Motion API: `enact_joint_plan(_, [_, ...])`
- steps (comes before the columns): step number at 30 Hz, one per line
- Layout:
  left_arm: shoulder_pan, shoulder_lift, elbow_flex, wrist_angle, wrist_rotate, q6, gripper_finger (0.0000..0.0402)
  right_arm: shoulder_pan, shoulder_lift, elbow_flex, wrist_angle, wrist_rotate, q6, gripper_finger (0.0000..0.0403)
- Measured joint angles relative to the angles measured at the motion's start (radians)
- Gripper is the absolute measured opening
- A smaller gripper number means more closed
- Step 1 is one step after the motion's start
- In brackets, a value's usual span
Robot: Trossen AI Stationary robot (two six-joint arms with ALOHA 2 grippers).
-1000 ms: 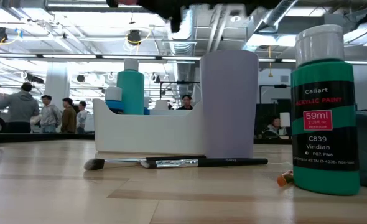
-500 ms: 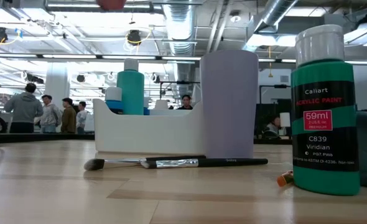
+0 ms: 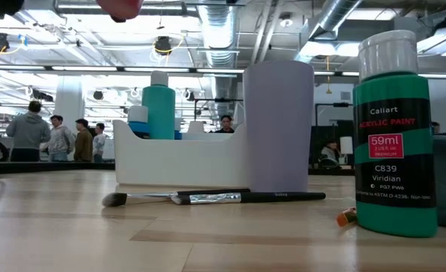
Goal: Pick & Place Paint Supplies
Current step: Put the red paint bottle into the white bin
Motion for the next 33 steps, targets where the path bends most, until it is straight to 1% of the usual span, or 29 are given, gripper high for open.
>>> enact_joint_plan(5, [0.000, 0.000, -0.021, 0.018, -0.001, -0.017, 0.0162, -0.015, 0.000, 0.000, -0.002, -0.002, 0.066, 0.0224])
enact_joint_plan(10, [0.000, 0.000, -0.036, 0.049, -0.002, -0.017, 0.0158, -0.011, 0.002, 0.000, 0.009, -0.002, 0.064, 0.0233])
enact_joint_plan(14, [0.000, 0.000, -0.036, 0.059, -0.001, -0.017, 0.0162, 0.007, 0.002, 0.000, 0.035, -0.003, 0.034, 0.0258])
enact_joint_plan(19, [0.005, 0.000, -0.036, 0.067, 0.001, -0.011, 0.0158, 0.021, 0.003, 0.000, 0.065, -0.009, 0.031, 0.0308])
enact_joint_plan(21, [0.017, 0.000, -0.036, 0.080, 0.030, -0.010, 0.0158, 0.019, 0.005, 0.000, 0.092, -0.008, 0.031, 0.0326])
enact_joint_plan(23, [0.034, 0.001, -0.036, 0.098, 0.068, -0.015, 0.0159, 0.015, 0.045, 0.005, 0.174, -0.005, 0.034, 0.0341])
enact_joint_plan(25, [0.047, 0.002, -0.035, 0.104, 0.083, -0.016, 0.0161, 0.015, 0.061, -0.005, 0.184, -0.002, 0.034, 0.0352])
enact_joint_plan(28, [0.057, 0.002, -0.035, 0.110, 0.095, -0.017, 0.0160, 0.006, 0.104, 0.010, 0.283, 0.002, 0.034, 0.0363])
enact_joint_plan(30, [0.057, 0.005, -0.035, 0.109, 0.108, -0.018, 0.0158, -0.002, 0.105, 0.002, 0.254, -0.004, 0.045, 0.0367])
enact_joint_plan(33, [0.057, 0.027, -0.035, 0.100, 0.109, -0.025, 0.0157, -0.020, 0.114, 0.006, 0.269, -0.003, 0.081, 0.0371])
